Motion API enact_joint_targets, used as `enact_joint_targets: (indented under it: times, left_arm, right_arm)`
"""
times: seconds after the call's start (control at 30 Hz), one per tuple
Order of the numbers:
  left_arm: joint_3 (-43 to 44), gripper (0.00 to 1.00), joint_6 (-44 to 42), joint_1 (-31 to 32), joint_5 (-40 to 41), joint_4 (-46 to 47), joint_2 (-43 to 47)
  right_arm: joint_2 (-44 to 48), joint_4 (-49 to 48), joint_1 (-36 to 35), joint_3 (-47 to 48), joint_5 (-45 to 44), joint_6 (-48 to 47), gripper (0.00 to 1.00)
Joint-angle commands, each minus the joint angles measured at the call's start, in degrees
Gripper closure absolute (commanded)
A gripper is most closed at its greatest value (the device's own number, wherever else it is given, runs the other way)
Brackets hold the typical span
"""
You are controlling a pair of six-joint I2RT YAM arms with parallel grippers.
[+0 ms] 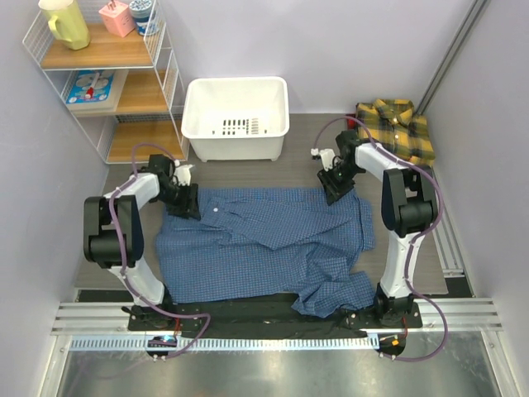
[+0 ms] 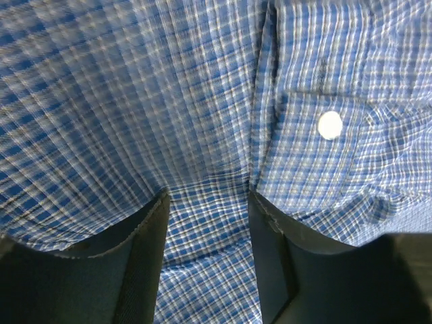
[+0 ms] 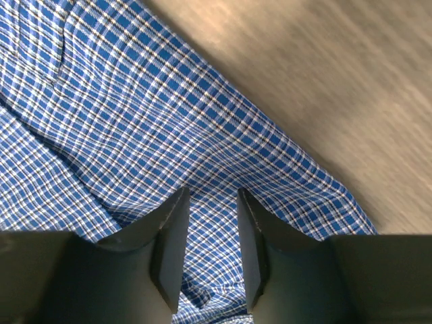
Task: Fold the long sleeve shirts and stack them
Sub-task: Fold the shirt
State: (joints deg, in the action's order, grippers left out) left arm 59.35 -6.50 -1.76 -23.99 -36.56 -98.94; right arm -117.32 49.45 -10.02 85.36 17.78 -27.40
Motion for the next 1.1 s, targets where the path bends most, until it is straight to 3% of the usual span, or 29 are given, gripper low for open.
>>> enact_joint_targets:
  times: [0.0, 0.23, 0.43, 0.6, 0.7, 0.83, 0.9, 0.93, 1.07]
  left_arm:
    - [5.8, 0.51, -0.5, -0.2, 3.3, 4.0, -5.3]
    - [15.8, 0.56, -0.4, -0.1, 1.3, 6.1, -12.6]
    - [14.2, 0.50, -4.9, -0.1, -3.9, 6.9, -4.6]
    - [7.8, 0.45, -7.5, 0.4, -7.9, 0.6, 6.2]
    - [4.4, 0.41, -15.3, 1.2, -13.3, -5.6, 13.0]
    - [-1.5, 0.35, -25.4, 9.2, -20.6, -10.5, 24.7]
    - [-3.6, 0.34, -26.5, 14.9, -17.5, -10.5, 30.5]
    - [-4.2, 0.34, -26.9, 20.4, -15.8, -10.5, 31.9]
    - [-6.4, 0.34, -31.3, 25.7, -14.9, -16.5, 33.1]
  right_arm:
    - [-4.2, -7.0, 0.1, 1.3, -8.2, -0.4, 0.60]
    - [-12.1, -9.5, 1.8, 15.7, -9.4, 2.8, 0.57]
    - [-7.2, -6.0, 2.3, 19.4, -2.1, 3.8, 0.45]
    - [6.0, -0.5, 2.3, 11.5, 5.1, -0.1, 0.39]
    - [11.8, 7.0, 2.4, 7.0, 11.6, -7.4, 0.37]
    - [20.8, 12.5, 2.3, -3.8, 15.2, -16.8, 0.37]
    - [23.7, 20.1, 2.3, -6.2, 18.1, -22.8, 0.37]
    - [26.7, 22.8, 2.3, -8.9, 18.5, -30.2, 0.37]
    - [37.3, 28.4, 1.9, -18.4, 17.9, -41.8, 0.36]
